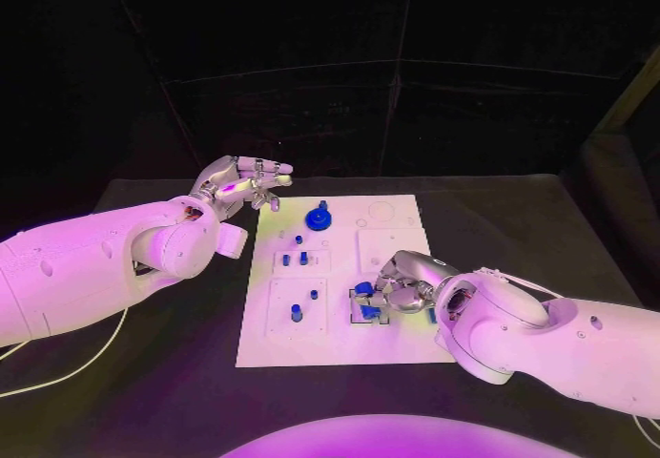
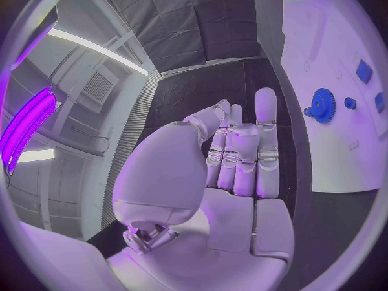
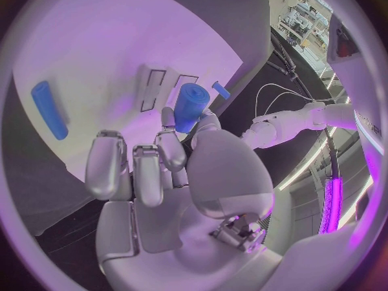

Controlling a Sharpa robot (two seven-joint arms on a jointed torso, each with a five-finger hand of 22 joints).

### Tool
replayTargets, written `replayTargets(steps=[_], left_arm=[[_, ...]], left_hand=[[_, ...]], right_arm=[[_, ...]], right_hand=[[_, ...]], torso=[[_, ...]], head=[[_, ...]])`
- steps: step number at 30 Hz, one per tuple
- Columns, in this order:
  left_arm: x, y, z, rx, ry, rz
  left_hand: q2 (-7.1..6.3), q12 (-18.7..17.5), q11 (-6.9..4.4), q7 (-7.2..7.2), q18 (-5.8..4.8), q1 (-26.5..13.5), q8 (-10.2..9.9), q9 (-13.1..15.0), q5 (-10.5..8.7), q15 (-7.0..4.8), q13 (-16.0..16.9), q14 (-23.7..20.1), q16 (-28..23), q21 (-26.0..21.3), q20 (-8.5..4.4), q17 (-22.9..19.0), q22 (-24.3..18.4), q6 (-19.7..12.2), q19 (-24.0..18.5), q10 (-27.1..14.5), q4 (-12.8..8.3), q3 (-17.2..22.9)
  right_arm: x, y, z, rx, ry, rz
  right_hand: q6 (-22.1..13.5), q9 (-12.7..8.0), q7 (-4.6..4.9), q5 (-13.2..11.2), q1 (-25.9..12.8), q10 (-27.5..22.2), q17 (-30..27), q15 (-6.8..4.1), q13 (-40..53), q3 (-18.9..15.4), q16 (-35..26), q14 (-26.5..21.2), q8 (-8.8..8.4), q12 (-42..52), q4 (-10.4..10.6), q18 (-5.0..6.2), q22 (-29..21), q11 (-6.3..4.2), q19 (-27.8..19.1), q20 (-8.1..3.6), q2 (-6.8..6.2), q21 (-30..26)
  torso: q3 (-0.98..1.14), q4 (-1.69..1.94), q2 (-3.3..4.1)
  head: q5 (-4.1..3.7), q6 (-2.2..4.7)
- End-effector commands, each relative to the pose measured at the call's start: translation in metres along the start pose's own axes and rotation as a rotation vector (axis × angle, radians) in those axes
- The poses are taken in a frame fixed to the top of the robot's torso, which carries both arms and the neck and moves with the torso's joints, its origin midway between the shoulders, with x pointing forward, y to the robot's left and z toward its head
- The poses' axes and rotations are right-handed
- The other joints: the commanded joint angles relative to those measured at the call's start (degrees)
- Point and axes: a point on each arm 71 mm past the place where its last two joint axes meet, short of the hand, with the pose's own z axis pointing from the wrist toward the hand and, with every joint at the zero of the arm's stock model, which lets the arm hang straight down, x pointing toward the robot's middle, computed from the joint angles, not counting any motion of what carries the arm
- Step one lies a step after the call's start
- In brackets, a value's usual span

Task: Assemble the parts on the task board

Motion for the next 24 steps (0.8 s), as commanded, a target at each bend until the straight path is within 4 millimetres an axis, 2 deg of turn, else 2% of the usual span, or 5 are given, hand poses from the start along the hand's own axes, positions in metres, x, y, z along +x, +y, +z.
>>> replayTargets(steps=[1, 7, 13, 20, 24], left_arm=[[0.0024, -0.0010, 0.0004, 0.001, 0.017, -0.008], [0.0022, -0.0010, 0.0003, 0.001, 0.016, -0.008], [0.0025, -0.0010, 0.0004, 0.000, 0.017, -0.009], [0.0023, -0.0010, 0.0004, -0.001, 0.017, -0.008], [0.0020, -0.0009, 0.0004, -0.001, 0.017, -0.008]], left_hand=[[0.40, 0.28, -0.03, 0.02, 0.57, 0.09, 0.23, -0.08, 0.12, 0.04, 0.09, -0.48, -0.35, -0.30, 0.00, -0.07, -0.08, -0.47, -0.28, -0.44, -0.02, -0.21], [0.40, 0.28, -0.03, 0.02, 0.57, 0.09, 0.23, -0.08, 0.12, 0.04, 0.09, -0.48, -0.35, -0.30, 0.00, -0.07, -0.08, -0.47, -0.28, -0.44, -0.02, -0.21], [0.40, 0.28, -0.03, 0.02, 0.57, 0.09, 0.23, -0.08, 0.12, 0.04, 0.09, -0.48, -0.35, -0.30, 0.00, -0.07, -0.08, -0.47, -0.28, -0.44, -0.02, -0.21], [0.40, 0.28, -0.03, 0.02, 0.57, 0.09, 0.23, -0.08, 0.12, 0.04, 0.09, -0.48, -0.35, -0.30, 0.00, -0.07, -0.08, -0.47, -0.28, -0.44, -0.02, -0.21], [0.40, 0.28, -0.03, 0.02, 0.57, 0.09, 0.23, -0.08, 0.12, 0.04, 0.09, -0.48, -0.35, -0.30, 0.00, -0.07, -0.08, -0.47, -0.28, -0.44, -0.02, -0.21]], right_arm=[[0.0026, 0.0009, 0.0015, 0.024, 0.029, -0.013], [0.0048, 0.0026, 0.0043, 0.028, 0.043, -0.023], [0.0050, 0.0025, 0.0071, 0.035, 0.037, -0.021], [0.0039, 0.0019, 0.0092, 0.036, 0.019, -0.026], [0.0022, 0.0004, 0.0097, 0.036, 0.002, -0.030]], right_hand=[[0.47, 0.05, -0.09, -0.38, -0.68, 0.24, 5.88, -0.42, 0.22, -0.49, 0.06, 4.06, 0.27, -0.04, 0.09, -1.10, 0.10, -0.43, 0.02, -0.48, 0.05, 0.39], [0.67, 0.22, -0.19, -0.79, -0.96, 0.42, 5.94, -0.49, 0.42, -0.78, 0.08, 4.07, 0.40, 0.05, 0.10, -1.11, 0.15, -0.52, 0.04, -0.55, 0.17, 0.41], [0.64, 0.32, -0.21, -1.35, -1.26, 0.35, 5.89, -0.53, 0.29, -1.12, 0.05, 4.06, 0.41, -0.22, 0.09, -1.11, 0.13, -0.54, 0.04, -0.60, 0.12, 0.39], [0.19, 0.91, -0.09, -11.77, -5.42, -0.19, 5.50, -0.46, -0.52, -3.52, -0.22, 3.96, 0.32, -1.93, 0.22, -1.11, 0.09, -0.42, -0.03, -0.61, -0.36, 0.28], [-0.11, 1.20, 0.04, -15.09, -7.98, -0.72, 5.24, -0.36, -1.30, -3.18, -0.42, 3.90, 0.22, -3.30, 0.29, -1.07, -0.09, -0.31, -0.16, -0.51, -1.66, 0.12]], torso=[[0.03, 0.17, 0.00], [-0.01, -0.02, -0.01], [0.00, -0.03, 0.01], [-0.02, 0.03, -0.01], [0.02, 0.01, 0.00]], head=[[-0.03, -0.07], [0.15, -0.11], [0.20, -0.13], [0.23, -0.21], [0.27, -0.26]])
